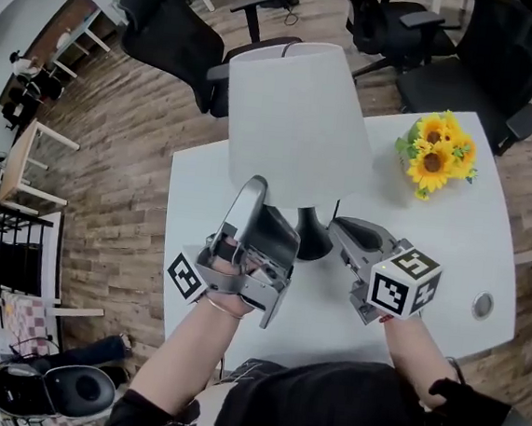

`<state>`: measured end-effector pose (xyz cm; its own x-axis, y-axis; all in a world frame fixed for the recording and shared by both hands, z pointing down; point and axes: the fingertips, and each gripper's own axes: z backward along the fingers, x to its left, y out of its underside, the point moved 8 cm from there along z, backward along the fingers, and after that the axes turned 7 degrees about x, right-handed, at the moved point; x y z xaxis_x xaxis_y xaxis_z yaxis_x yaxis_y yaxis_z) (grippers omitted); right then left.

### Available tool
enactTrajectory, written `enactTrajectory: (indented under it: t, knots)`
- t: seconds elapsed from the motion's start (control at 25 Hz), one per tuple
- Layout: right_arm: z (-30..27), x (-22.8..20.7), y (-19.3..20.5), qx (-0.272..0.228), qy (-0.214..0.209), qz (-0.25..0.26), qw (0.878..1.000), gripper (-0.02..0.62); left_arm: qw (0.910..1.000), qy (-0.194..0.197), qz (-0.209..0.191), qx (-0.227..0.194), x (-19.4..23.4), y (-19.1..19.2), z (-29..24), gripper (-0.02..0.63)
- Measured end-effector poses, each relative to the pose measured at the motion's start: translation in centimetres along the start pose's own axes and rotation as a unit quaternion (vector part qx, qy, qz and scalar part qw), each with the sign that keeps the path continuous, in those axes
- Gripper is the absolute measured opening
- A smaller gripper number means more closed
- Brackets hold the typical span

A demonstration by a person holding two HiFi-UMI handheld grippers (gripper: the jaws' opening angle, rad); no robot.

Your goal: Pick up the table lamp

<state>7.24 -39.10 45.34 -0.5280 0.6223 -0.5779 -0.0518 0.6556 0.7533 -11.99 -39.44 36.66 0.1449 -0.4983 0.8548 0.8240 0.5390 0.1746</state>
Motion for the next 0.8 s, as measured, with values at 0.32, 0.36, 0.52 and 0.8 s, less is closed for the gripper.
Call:
enactTrajectory:
  t: [0.32,0.36,0.52,0.8]
  knots:
    - [-3.4,-0.4,1.1,0.036,0.014,0.030,0.999,0.188,0.9999,0.004,0.004,-0.008,0.4,0.2,0.0,0.025]
    - [-3.8,-0.3,1.2,0.044,0.017,0.040,0.998,0.223,0.9999,0.004,0.004,-0.010,0.3,0.1,0.0,0.023]
    - [-5.1,0.3,2.0,0.069,0.017,0.064,0.995,0.276,0.9999,0.002,0.004,-0.014,0.3,0.0,0.2,0.023]
    - [-6.0,0.3,2.9,0.096,0.050,0.112,0.988,0.270,0.9999,0.001,-0.001,-0.014,0.4,-0.2,0.6,0.023]
